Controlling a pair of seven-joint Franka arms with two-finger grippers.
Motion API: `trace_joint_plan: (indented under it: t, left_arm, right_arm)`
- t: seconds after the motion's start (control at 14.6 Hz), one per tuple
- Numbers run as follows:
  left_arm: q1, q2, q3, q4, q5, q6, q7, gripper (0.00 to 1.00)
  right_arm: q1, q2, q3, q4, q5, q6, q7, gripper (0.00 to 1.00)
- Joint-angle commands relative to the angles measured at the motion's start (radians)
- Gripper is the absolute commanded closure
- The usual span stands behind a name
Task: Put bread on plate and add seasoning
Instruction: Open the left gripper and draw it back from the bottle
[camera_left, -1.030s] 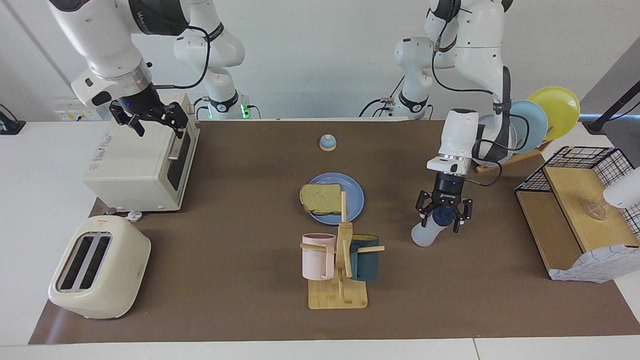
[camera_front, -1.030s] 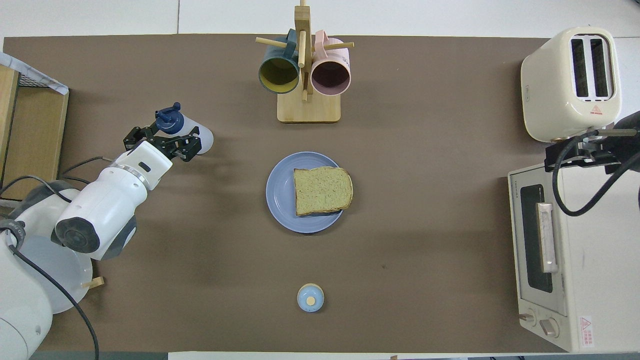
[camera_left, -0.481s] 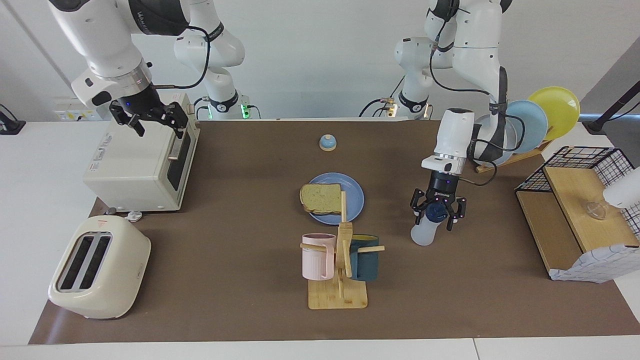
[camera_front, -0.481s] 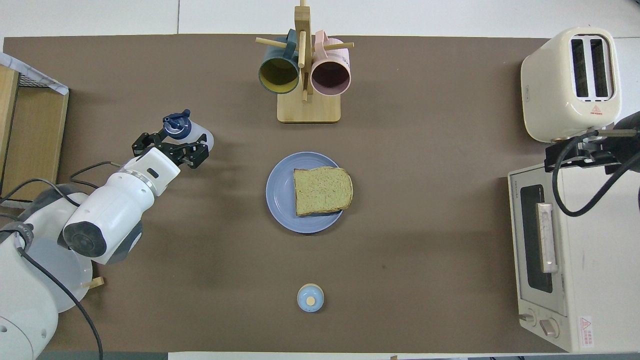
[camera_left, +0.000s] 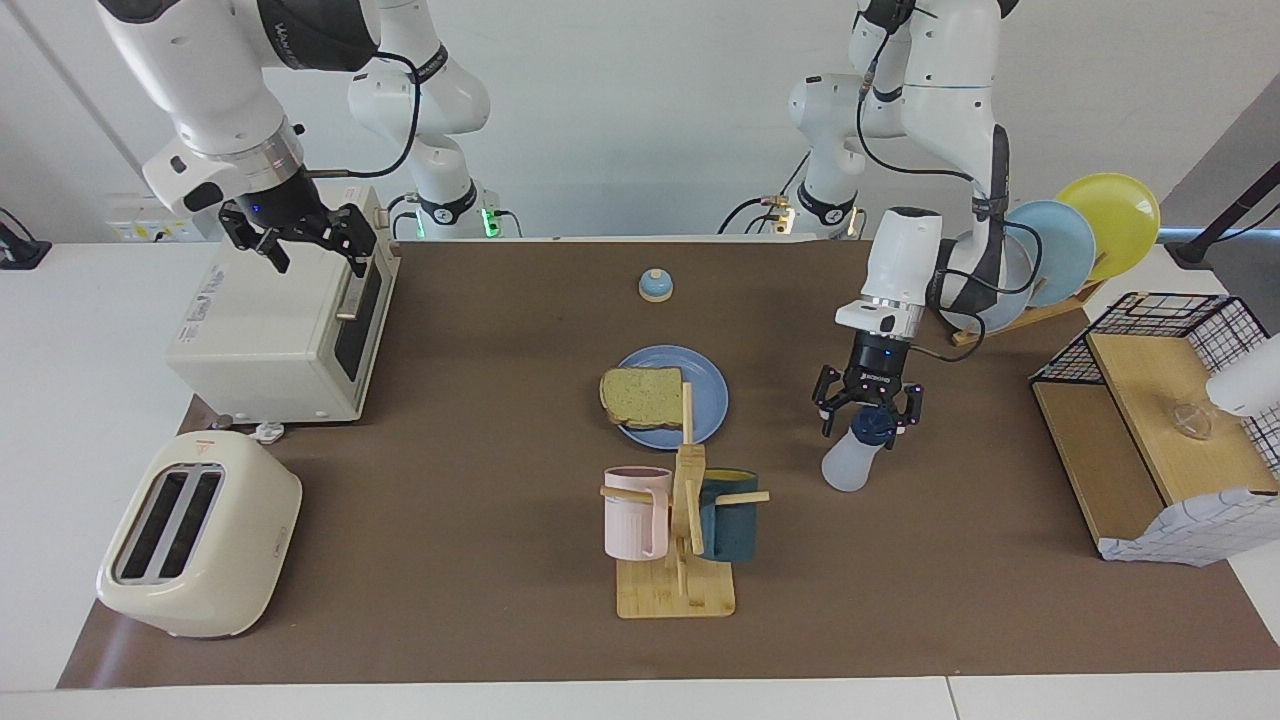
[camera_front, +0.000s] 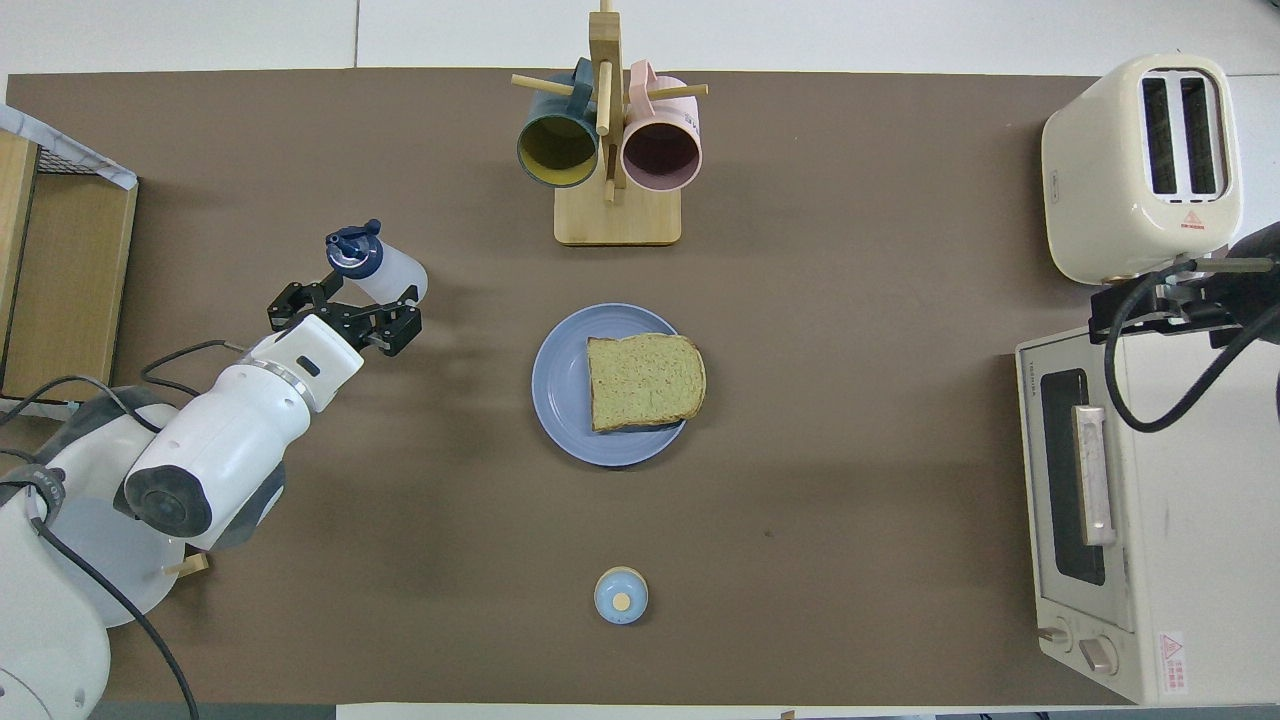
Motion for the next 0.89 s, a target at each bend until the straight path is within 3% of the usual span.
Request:
trace_joint_plan:
  t: [0.0, 0.27, 0.55, 0.82]
  left_arm:
    - [-0.003, -0.093, 0.01, -0.091, 0.015, 0.003, 0.011, 0.0]
    - [0.0, -0.161, 0.01, -0.123, 0.016, -0.039, 0.022, 0.0]
    - [-0.011, -0.285, 0.003, -0.137, 0.018, -0.217, 0.031, 0.0]
    - [-0.034, -0.322, -0.002, -0.126, 0.018, -0.317, 0.031, 0.0]
  right_arm:
    - [0.0, -0.007, -0.004, 0.002, -0.015, -0.013, -0.026, 0.0]
    - [0.0, -0.007, -0.004, 0.002, -0.015, -0.013, -0.026, 0.0]
    - [0.0, -0.007, -0.004, 0.002, -0.015, -0.013, -0.026, 0.0]
    - [0.0, -0.007, -0.004, 0.002, -0.015, -0.013, -0.026, 0.0]
